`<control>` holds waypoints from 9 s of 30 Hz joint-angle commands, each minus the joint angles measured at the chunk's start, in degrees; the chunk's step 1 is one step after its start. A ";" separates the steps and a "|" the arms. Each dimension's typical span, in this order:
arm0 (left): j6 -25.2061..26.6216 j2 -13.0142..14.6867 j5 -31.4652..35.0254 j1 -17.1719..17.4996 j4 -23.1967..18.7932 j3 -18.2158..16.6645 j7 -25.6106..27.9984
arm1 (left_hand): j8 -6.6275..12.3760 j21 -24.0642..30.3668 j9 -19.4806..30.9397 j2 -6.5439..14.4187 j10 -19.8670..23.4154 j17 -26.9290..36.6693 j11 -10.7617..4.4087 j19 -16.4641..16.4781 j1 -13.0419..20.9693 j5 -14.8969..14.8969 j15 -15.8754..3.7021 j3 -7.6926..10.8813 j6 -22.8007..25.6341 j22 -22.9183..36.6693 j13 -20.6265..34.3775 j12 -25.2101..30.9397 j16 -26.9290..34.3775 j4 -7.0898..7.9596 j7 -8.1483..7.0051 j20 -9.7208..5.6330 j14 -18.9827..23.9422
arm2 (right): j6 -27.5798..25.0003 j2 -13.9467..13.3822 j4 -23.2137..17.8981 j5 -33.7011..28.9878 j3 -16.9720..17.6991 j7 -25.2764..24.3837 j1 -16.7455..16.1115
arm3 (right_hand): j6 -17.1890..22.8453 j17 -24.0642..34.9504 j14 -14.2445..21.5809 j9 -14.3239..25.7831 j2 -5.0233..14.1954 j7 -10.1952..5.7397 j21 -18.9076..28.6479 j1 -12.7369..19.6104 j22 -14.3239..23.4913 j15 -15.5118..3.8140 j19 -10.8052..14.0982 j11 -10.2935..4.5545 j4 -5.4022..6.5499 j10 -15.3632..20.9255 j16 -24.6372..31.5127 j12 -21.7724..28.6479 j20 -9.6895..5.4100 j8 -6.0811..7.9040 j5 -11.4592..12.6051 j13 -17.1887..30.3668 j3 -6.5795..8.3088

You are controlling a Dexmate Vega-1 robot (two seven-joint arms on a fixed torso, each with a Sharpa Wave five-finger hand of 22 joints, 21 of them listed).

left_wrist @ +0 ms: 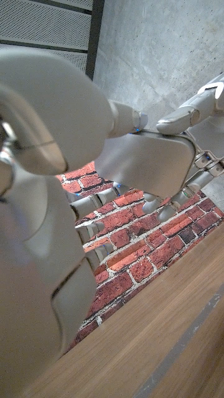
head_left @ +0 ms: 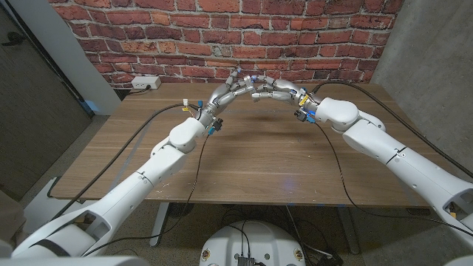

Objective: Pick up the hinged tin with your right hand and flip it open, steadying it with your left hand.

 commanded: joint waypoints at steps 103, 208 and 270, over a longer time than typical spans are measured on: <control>-1.78 -1.92 -1.18 1.42 -0.11 -0.74 2.29 | 0.79 0.72 -0.03 7.05 19.16 0.28 -0.29 6.71 12.02 -3.09 -9.04 7.65 4.12 -0.04 1.36 5.27 0.75 -0.92 -0.10 -1.36 13.15 | -2.02 0.18 5.15 18.19 3.00 11.01 -0.38 | 4.84 0.38 4.77 0.07 1.05 0.57 0.52 -0.71 0.14 -8.77 2.59 -9.01 0.93 19.03 1.59 2.15 0.57 0.43 0.33 2.20 -1.10; -11.67 -1.19 -17.02 1.93 6.83 -3.74 -18.28 | -0.39 0.18 -0.02 6.11 19.79 0.51 -0.23 6.38 10.72 -3.25 -8.63 7.24 4.60 0.03 1.06 3.85 -0.06 0.01 0.00 -1.15 12.90 | -7.09 4.68 14.37 28.19 1.13 27.89 5.10 | 5.12 0.32 5.65 0.10 0.70 1.03 0.79 -1.62 0.25 -8.80 4.21 -8.99 1.04 18.78 1.39 0.16 0.93 -0.27 0.28 2.32 -2.00; -12.55 0.09 -17.96 5.06 4.47 -5.11 -18.08 | -0.75 0.10 -0.01 6.08 20.54 0.52 -0.22 6.45 10.31 -3.27 -8.59 7.53 4.99 0.04 1.13 2.82 -0.19 0.19 -0.02 -1.15 13.35 | -7.42 3.92 16.10 27.80 2.03 26.81 4.93 | 5.76 0.37 6.09 0.13 1.03 1.03 0.70 -1.66 0.28 -8.87 4.54 -8.99 1.04 19.48 1.34 -0.47 0.80 -0.35 0.29 2.45 -2.13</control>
